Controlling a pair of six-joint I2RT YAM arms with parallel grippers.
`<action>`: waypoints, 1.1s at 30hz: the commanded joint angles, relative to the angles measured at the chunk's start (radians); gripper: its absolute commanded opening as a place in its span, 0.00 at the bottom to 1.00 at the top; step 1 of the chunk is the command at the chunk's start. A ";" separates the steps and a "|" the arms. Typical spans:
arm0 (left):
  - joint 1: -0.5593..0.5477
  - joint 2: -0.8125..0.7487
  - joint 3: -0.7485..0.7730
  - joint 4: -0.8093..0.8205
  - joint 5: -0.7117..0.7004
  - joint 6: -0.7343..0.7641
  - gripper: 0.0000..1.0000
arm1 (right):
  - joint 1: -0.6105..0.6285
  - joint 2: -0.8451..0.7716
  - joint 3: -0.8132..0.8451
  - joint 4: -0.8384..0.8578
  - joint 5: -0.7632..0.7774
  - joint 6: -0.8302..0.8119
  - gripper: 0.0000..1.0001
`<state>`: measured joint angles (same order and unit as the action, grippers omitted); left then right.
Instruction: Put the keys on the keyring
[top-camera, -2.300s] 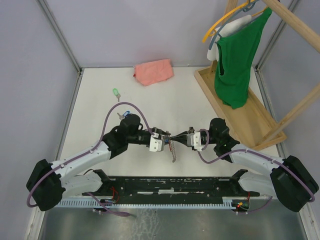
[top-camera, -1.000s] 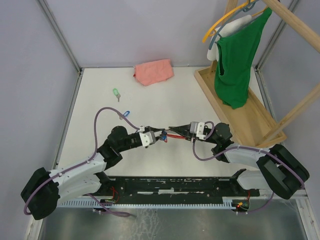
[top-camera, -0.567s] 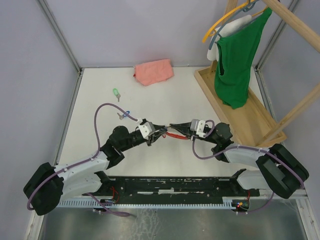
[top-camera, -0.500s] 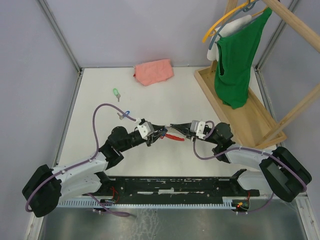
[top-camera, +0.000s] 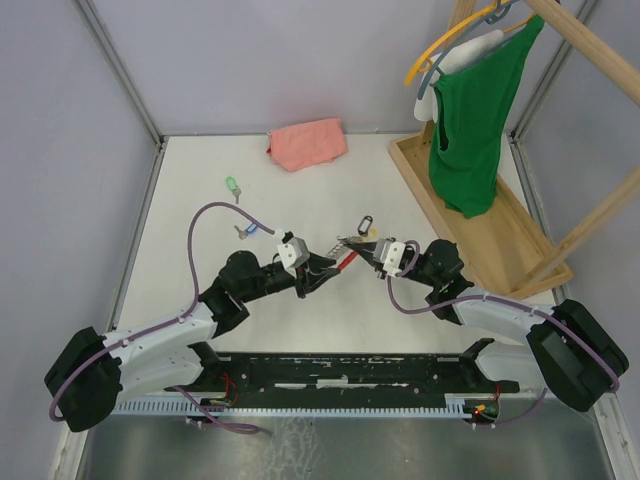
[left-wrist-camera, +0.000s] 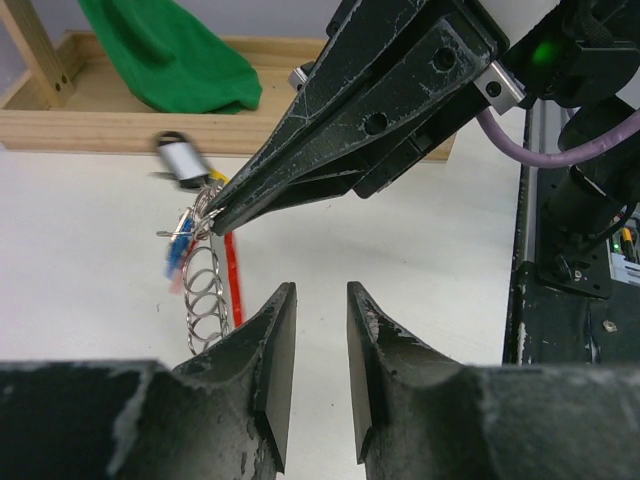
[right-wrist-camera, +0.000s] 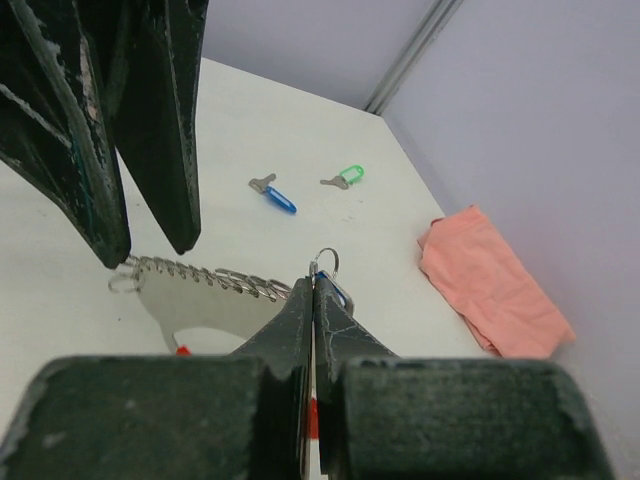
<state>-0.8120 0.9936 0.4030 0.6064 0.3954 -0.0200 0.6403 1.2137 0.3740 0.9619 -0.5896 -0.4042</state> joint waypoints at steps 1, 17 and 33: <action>-0.004 -0.065 -0.026 0.030 -0.070 0.026 0.36 | -0.002 -0.036 0.036 0.018 -0.001 -0.052 0.01; 0.032 -0.073 -0.061 0.062 0.042 0.521 0.39 | -0.003 -0.096 0.052 -0.138 -0.153 -0.129 0.01; 0.056 0.012 0.053 -0.060 0.149 0.696 0.37 | -0.004 -0.127 0.068 -0.182 -0.221 -0.109 0.01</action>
<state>-0.7605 1.0019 0.4107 0.5354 0.5301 0.6014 0.6392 1.1141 0.3908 0.7383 -0.7712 -0.5274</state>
